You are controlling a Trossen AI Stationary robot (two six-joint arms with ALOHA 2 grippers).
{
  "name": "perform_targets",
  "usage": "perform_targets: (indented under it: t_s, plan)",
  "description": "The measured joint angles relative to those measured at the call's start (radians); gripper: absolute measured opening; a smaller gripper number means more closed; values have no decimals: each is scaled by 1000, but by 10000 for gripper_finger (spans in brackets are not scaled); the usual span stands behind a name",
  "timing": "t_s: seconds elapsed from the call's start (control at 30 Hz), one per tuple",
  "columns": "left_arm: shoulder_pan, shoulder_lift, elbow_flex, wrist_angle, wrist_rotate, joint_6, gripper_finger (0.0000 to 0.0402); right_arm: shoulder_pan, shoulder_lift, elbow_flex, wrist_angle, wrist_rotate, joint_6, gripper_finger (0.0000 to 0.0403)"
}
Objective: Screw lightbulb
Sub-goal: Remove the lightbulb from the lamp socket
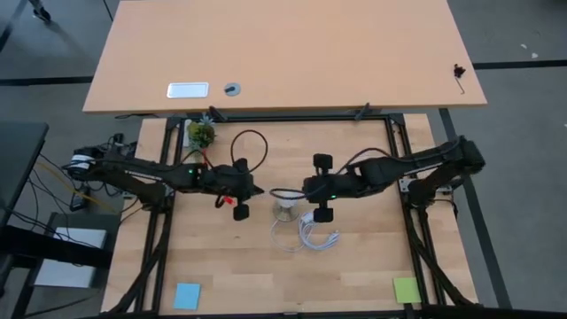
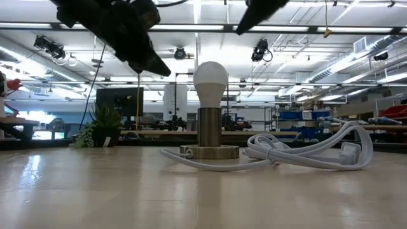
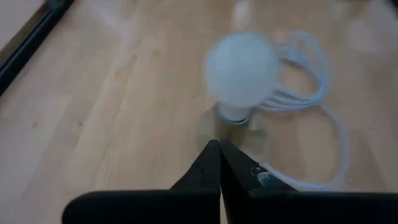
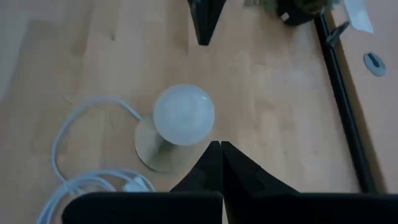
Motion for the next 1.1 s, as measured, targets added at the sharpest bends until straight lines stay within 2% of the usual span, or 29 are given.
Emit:
perform_targets:
  t_s: [0.2,0.33,0.53,0.83,0.97,1.1]
  plan:
    - [0,-27,1,76,118,47,0,0,-186,-338,352,-23,9,4]
    - [0,-26,-2,120,194,56,0,3,-278,-513,551,-24,32,4]
    - [-6,-28,-145,403,280,1,0,14,-364,-714,793,-25,71,4]
    - [-21,-30,-407,811,274,-91,0,17,-398,-860,974,-26,123,5]
    - [-21,-30,-468,913,219,-110,1,17,-397,-872,997,-26,149,7]
    - [-21,-30,-493,930,193,-128,1,17,-397,-873,1000,-26,150,18]
